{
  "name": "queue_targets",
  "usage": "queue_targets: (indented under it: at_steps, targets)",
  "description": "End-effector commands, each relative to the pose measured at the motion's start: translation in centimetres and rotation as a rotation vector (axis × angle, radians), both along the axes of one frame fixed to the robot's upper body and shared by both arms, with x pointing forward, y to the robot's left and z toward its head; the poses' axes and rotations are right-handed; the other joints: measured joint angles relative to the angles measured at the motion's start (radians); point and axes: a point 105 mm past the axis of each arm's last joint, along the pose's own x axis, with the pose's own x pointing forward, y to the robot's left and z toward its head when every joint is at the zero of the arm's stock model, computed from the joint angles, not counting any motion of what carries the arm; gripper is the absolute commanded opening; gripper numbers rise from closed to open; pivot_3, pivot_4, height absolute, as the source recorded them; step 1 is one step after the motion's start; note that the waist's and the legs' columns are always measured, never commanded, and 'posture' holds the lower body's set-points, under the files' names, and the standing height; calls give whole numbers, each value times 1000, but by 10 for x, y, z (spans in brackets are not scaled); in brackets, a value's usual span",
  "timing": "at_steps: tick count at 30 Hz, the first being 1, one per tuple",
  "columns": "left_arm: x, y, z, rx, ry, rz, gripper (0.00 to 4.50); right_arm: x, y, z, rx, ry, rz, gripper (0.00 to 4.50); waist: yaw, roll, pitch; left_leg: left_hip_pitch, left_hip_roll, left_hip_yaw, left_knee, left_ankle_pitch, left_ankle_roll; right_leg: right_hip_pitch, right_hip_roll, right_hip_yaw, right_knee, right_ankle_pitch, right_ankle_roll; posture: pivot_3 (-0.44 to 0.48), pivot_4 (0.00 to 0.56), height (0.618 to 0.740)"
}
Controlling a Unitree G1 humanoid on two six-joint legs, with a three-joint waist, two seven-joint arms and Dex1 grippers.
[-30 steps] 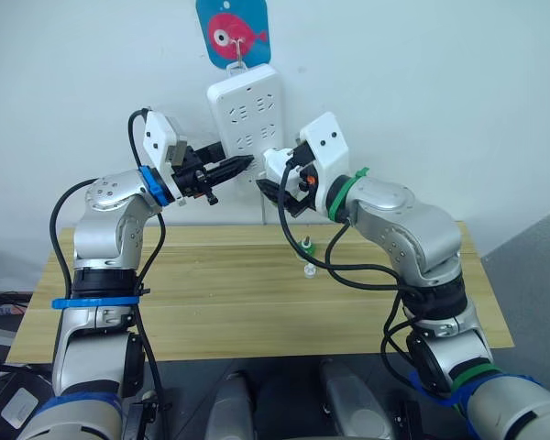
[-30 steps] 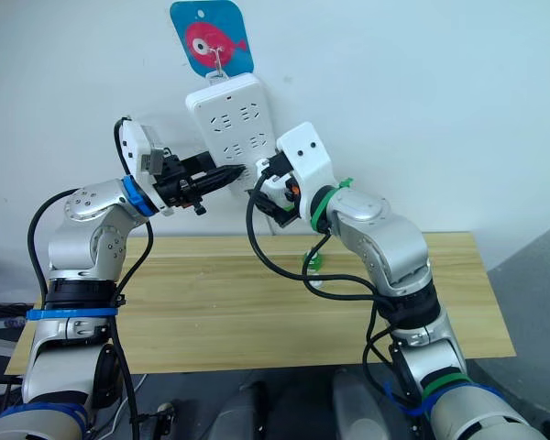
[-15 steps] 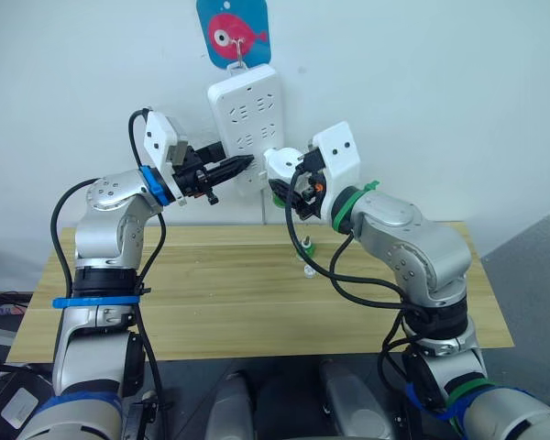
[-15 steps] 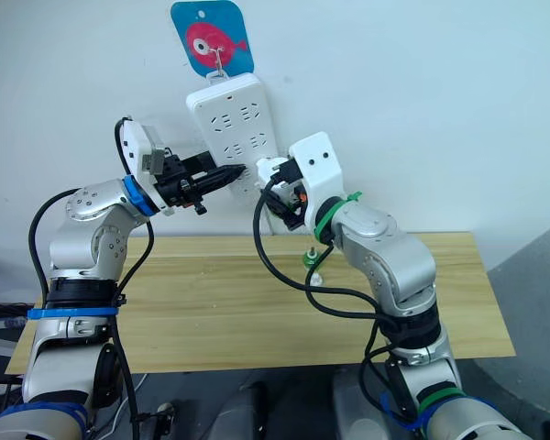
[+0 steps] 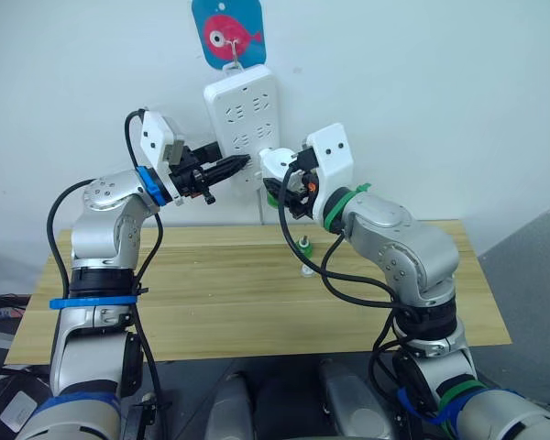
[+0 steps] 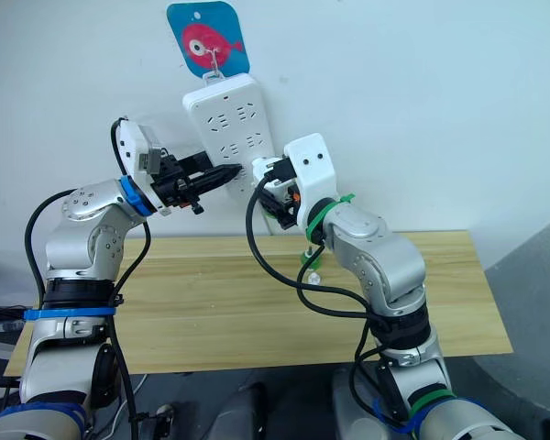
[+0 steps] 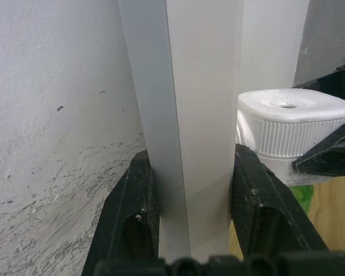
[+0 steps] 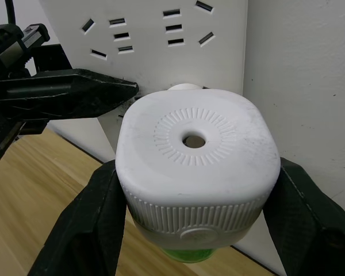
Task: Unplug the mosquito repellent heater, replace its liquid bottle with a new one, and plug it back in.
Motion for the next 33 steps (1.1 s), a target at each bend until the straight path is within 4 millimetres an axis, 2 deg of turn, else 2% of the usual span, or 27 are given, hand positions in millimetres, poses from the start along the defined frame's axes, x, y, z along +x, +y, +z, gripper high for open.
queue_targets:
  at_steps: [1, 11, 13, 16, 22, 26, 28, 33]
  targets:
    - [-10, -18, -9, 61, 2, -93, 1302, 2, 8, 25, 27, -104, -4, 2922, -1, 0, 0, 0, 0, 0, 0, 0, 0, 0, 0, 0, 0, 0, 0, -124, 210, 725]
    - [-7, -13, -10, 65, 1, -67, 1302, 5, 9, 23, 13, -96, 7, 2922, -10, 0, 0, 2, 0, 0, 0, 2, -1, 0, 1, 0, 4, 0, 0, -123, 204, 725]
    - [-6, -10, -10, 70, -4, -56, 1302, 5, 6, 22, 16, -96, -7, 3661, -9, 0, 0, 2, 0, 0, 0, 2, -1, 0, 1, 0, 4, 0, 0, -123, 202, 725]
    - [-2, -4, -9, 77, -19, -23, 1302, 2, 1, 20, 2, -95, -10, 4500, 1, 0, 0, 1, 0, -1, 0, 2, -1, 0, 1, 0, 3, 0, 0, -123, 202, 725]
    - [7, 6, -3, 59, -62, 55, 1302, -15, -5, 15, -36, -100, 47, 4500, 9, 0, 0, -2, -1, 0, -2, 2, -2, 0, -2, -2, -4, 0, 0, -123, 202, 725]
    - [13, 17, -1, 38, -56, 119, 1302, -34, -3, 12, -48, -101, 140, 4500, 6, 0, 0, -1, -1, 0, 0, 2, -2, 0, -1, -1, -1, 0, 0, -119, 205, 725]
    - [14, 22, 0, 54, -72, 146, 2028, -38, -5, 11, -58, -103, 167, 4500, 5, 0, 0, 0, 0, 0, 0, 3, -1, 1, 0, -1, 1, 0, 0, -120, 207, 725]
    - [10, 41, -1, 107, -86, 206, 3484, -51, -9, 5, -79, -106, 253, 4500, 8, 0, 0, -2, 0, -1, -1, 3, -1, 0, 0, -2, -1, 0, 0, -113, 212, 725]
